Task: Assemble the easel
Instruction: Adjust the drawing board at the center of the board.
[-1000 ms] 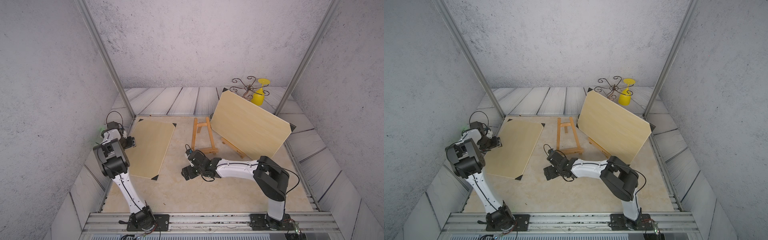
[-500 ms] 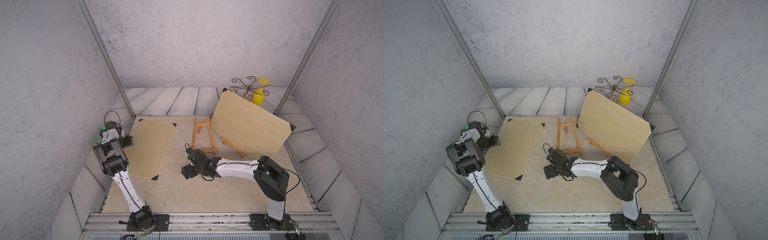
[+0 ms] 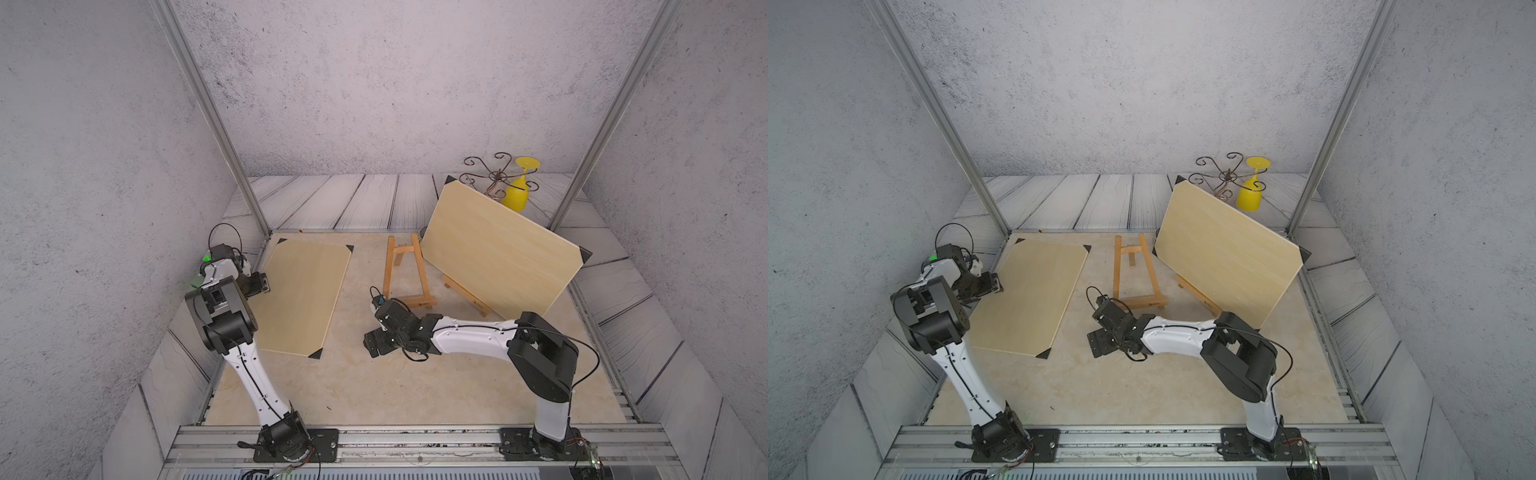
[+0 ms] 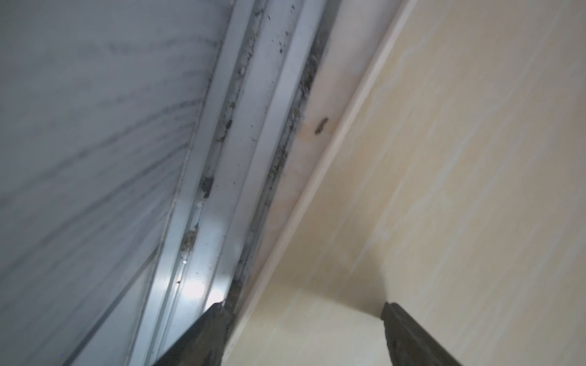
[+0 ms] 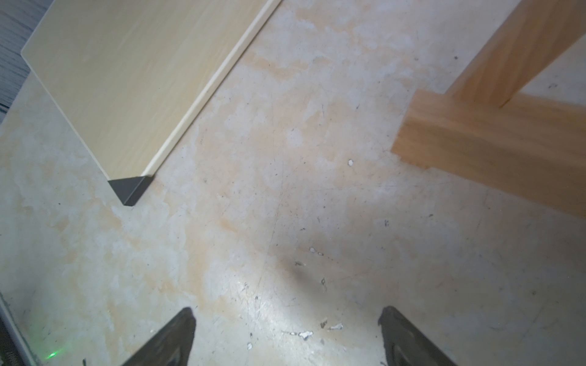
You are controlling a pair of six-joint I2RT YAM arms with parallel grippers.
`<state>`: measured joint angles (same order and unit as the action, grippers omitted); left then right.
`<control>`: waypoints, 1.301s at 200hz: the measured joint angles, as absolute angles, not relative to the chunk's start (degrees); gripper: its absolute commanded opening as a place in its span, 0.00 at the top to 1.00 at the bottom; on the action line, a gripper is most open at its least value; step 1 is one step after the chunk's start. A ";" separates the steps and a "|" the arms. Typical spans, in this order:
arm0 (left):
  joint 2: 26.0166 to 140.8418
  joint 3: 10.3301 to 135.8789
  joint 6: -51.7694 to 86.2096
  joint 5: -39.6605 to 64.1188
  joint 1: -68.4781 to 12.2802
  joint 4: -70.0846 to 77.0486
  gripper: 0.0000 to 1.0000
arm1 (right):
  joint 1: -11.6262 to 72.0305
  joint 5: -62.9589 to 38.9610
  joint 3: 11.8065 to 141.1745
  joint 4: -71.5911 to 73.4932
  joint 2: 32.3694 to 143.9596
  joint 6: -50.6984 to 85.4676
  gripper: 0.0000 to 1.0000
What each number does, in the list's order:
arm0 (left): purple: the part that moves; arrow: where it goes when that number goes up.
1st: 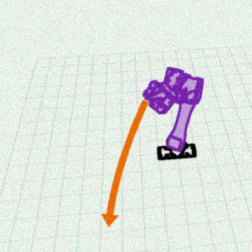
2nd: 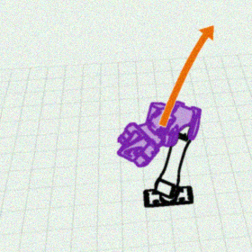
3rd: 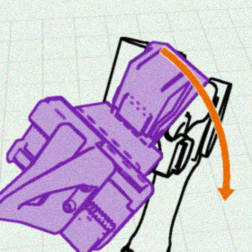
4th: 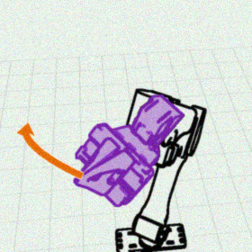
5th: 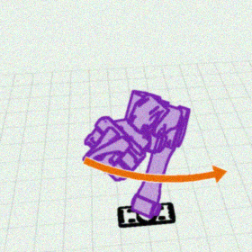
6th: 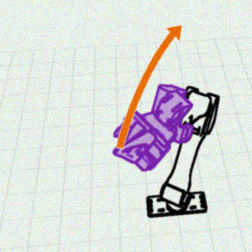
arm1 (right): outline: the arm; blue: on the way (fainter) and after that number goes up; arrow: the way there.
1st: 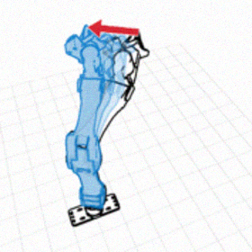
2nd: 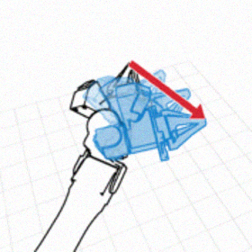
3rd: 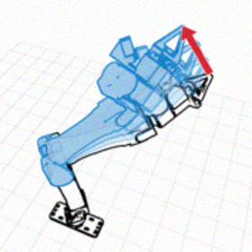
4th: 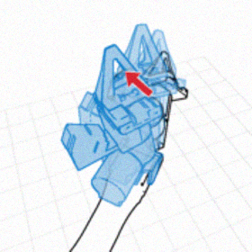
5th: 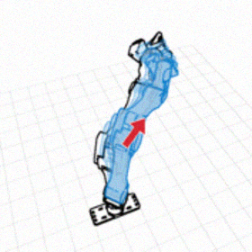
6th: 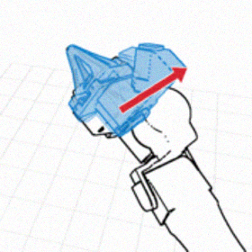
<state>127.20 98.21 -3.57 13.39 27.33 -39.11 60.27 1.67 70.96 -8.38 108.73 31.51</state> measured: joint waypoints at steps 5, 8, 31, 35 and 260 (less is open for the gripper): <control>126.39 97.19 -3.55 13.43 27.09 -39.29 0.20 | 60.27 1.67 70.96 -8.40 108.73 31.51 0.09; 125.86 96.60 -3.55 13.52 26.92 -39.33 0.20 | 60.27 1.67 70.96 -8.40 108.73 31.51 0.09; 121.97 92.84 -2.92 14.09 25.34 -40.80 0.20 | 60.27 1.67 70.96 -8.38 108.73 31.53 0.09; 121.38 92.36 -2.72 14.28 25.04 -40.95 0.20 | 60.27 1.67 70.96 -8.40 108.73 31.53 0.09; 126.82 98.70 -0.97 12.75 24.18 -42.09 0.20 | 60.31 0.99 71.09 -10.13 104.73 32.97 0.08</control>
